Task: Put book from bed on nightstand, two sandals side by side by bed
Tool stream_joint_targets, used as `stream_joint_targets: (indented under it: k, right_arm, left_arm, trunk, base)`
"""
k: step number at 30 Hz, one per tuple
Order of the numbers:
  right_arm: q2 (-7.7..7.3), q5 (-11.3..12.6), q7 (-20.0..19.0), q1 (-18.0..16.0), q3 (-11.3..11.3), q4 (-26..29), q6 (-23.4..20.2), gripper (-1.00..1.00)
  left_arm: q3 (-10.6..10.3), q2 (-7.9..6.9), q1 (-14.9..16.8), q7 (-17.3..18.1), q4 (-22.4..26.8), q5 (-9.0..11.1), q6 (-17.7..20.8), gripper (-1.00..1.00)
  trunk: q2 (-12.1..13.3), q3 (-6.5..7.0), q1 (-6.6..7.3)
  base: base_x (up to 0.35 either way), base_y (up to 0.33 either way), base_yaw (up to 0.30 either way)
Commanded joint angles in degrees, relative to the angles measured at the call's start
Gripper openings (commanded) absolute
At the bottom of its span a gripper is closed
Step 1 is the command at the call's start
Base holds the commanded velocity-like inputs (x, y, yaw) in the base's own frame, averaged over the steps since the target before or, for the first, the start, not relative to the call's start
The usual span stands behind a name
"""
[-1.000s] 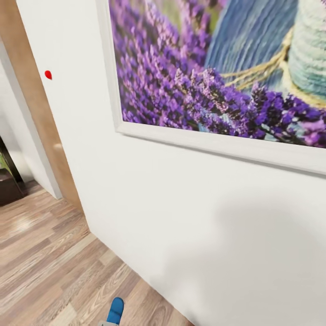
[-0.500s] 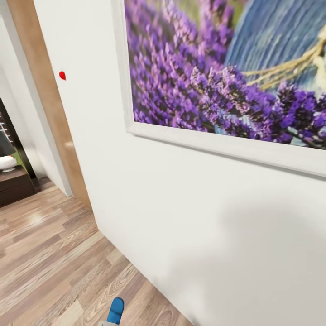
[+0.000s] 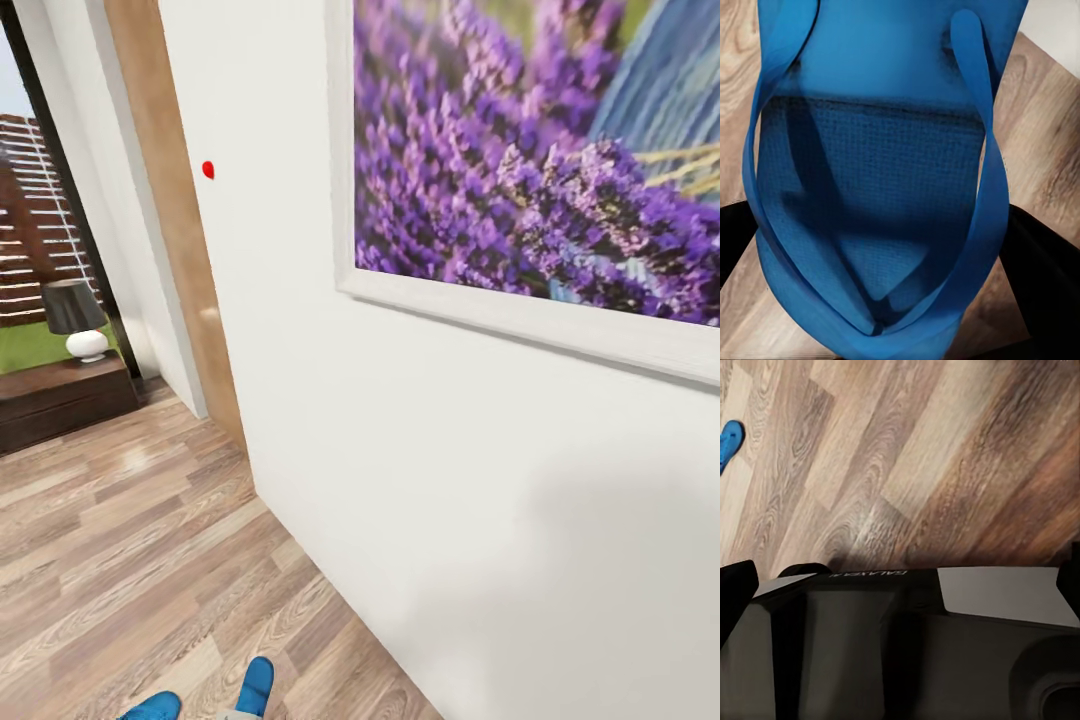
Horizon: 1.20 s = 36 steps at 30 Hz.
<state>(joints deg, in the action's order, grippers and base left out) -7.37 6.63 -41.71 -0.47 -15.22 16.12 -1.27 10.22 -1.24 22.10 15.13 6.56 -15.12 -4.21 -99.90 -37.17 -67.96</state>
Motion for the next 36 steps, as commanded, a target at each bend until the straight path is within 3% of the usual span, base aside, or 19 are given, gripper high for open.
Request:
stream_joint_targets:
  k: [1,10,17,36]
  right_arm:
    - [-0.01,0.4,-0.26,0.0,-0.05,-0.04,-0.14,1.0]
    - [-0.01,0.4,-0.28,-0.02,-0.06,-0.03,-0.14,1.0]
    - [-0.01,0.4,-0.27,0.0,-0.05,-0.04,-0.14,1.0]
    - [-0.01,0.4,-0.29,0.01,-0.02,-0.04,-0.14,1.0]
  left_arm:
    - [0.5,0.01,0.05,0.18,-0.06,-0.61,-0.21,-1.0]
    - [0.5,0.01,0.05,0.17,-0.06,-0.61,-0.19,-1.0]
    - [0.5,0.01,0.05,0.17,-0.06,-0.61,-0.22,-1.0]
    - [0.5,0.01,0.05,0.18,-0.06,-0.61,-0.23,-1.0]
  trunk:
    - [-0.03,-0.06,0.01]
    - [-0.03,-0.06,0.01]
    - [-0.03,-0.06,0.01]
    - [-0.03,-0.06,0.01]
  base:
    - [0.0,0.0,0.29]
    - [0.027,0.0,0.216]
    - [0.205,0.0,0.022]
    - [0.057,0.0,0.003]
